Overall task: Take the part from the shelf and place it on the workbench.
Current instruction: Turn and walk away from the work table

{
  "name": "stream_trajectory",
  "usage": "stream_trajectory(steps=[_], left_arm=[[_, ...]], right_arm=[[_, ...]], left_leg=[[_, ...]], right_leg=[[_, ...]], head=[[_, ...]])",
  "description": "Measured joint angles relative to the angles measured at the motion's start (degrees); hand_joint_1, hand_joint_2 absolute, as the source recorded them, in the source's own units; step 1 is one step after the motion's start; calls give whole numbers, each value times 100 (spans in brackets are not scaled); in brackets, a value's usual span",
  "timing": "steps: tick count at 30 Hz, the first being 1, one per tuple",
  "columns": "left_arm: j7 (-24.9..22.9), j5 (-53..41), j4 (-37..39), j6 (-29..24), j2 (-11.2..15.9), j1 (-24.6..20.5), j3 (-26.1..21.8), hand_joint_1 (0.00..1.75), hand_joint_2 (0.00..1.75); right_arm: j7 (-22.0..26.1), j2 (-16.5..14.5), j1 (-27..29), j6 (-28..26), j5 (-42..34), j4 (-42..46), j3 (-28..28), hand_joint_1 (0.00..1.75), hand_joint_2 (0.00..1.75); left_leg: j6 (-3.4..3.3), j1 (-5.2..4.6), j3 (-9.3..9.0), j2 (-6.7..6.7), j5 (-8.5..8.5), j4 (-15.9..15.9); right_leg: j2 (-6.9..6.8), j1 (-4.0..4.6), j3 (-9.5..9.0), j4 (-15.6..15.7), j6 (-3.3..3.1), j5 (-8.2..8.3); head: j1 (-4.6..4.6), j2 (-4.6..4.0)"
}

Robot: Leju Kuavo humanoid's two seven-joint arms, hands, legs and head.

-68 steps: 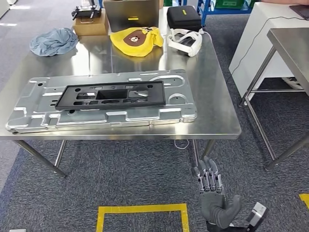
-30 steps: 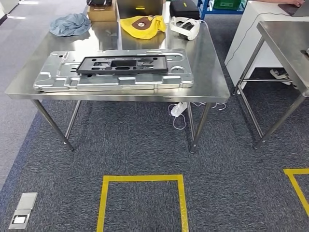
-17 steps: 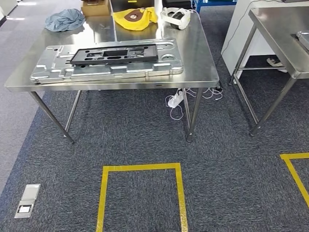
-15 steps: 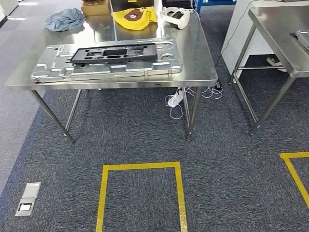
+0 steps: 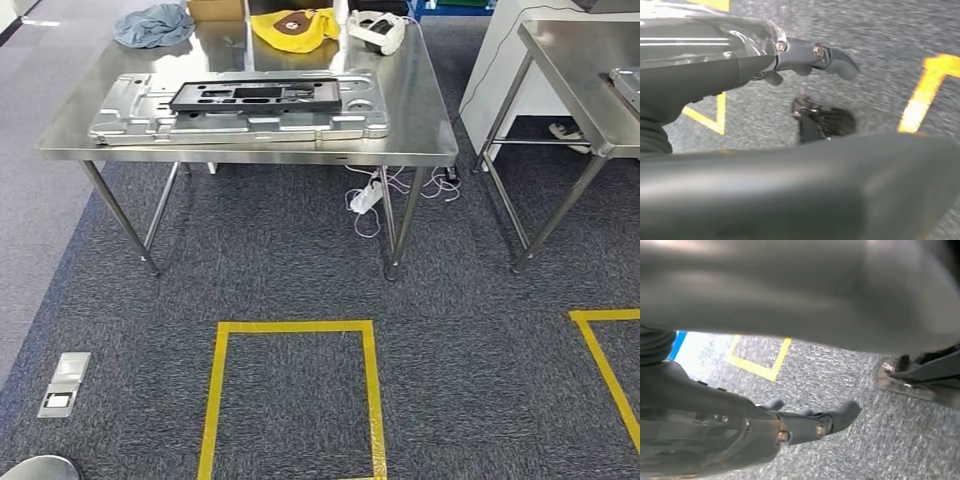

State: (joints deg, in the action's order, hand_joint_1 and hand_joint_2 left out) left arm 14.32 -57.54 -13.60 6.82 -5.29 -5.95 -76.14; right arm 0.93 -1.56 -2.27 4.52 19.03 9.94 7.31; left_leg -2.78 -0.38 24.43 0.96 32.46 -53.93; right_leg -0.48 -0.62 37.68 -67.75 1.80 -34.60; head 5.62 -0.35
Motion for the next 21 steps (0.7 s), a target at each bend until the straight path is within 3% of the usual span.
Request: stream_trajectory(steps=[2,3,4,7,8,12,14,16,17,18,19,21], left_arm=[[-111,71,0,-33,-1,10,-27,0,175],[-151,91,0,-45,-1,12,-40,0,175],[-176,104,0,-53,-2,12,-50,0,175],[-203,118,0,-59,-9,3,-62,0,175],[-208,118,0,-59,-12,0,-64,0,175],[-225,107,0,-55,-17,-7,-69,0,175],[-223,107,0,-40,-21,-7,-70,0,175],[-217,106,0,-25,-22,-3,-70,0,175],[-215,106,0,-20,-22,2,-70,0,175],[-214,105,0,-15,-22,7,-70,0,175],[-210,104,0,-3,-22,10,-70,0,175],[-196,102,0,26,-22,7,-69,0,175]], right_arm=[[1,1,8,-31,75,0,53,0,0],[1,2,10,-41,95,0,75,0,0],[1,4,10,-54,105,0,91,0,0],[-18,15,7,-117,119,-6,113,0,0],[-42,18,2,-130,122,-9,117,0,0],[-164,20,-1,-127,94,-15,121,0,0],[-270,19,0,-109,19,-17,111,0,87],[-379,19,-2,-96,-54,-17,89,0,175],[-410,20,-1,-91,-80,-19,78,0,175],[-426,20,1,-81,-99,-20,69,0,175],[-427,21,0,-68,-116,-22,61,0,175],[-427,21,-4,-40,-143,-25,33,0,175]], left_leg=[[1,-6,99,5,-30,-58],[3,-7,136,8,-34,-92],[10,-6,160,9,-32,-126],[62,-21,222,8,4,-230],[83,-31,259,9,13,-265],[165,-43,371,-1,82,-387],[243,-6,565,-25,378,-828],[316,43,922,-35,735,-1617],[337,62,1051,-36,809,-1901],[351,77,1090,-36,769,-1985],[355,91,1014,-37,610,-1819],[339,105,667,-43,168,-1061]], right_leg=[[7,-1,167,-612,23,-256],[10,0,111,-630,29,-225],[10,-1,-55,-405,27,-92],[9,10,-660,690,-35,347],[9,16,-728,865,-61,375],[6,-17,-702,973,-138,341],[-3,-44,-688,990,-183,360],[-11,-45,-662,987,-211,371],[-15,-45,-657,986,-214,374],[-18,-46,-658,985,-216,375],[-18,-48,-667,983,-215,375],[-14,-48,-689,981,-203,374]], head=[[1,0],[1,0],[0,0],[1,0],[2,0],[6,-1],[8,0],[10,0],[9,0],[10,0],[10,0],[10,0]])
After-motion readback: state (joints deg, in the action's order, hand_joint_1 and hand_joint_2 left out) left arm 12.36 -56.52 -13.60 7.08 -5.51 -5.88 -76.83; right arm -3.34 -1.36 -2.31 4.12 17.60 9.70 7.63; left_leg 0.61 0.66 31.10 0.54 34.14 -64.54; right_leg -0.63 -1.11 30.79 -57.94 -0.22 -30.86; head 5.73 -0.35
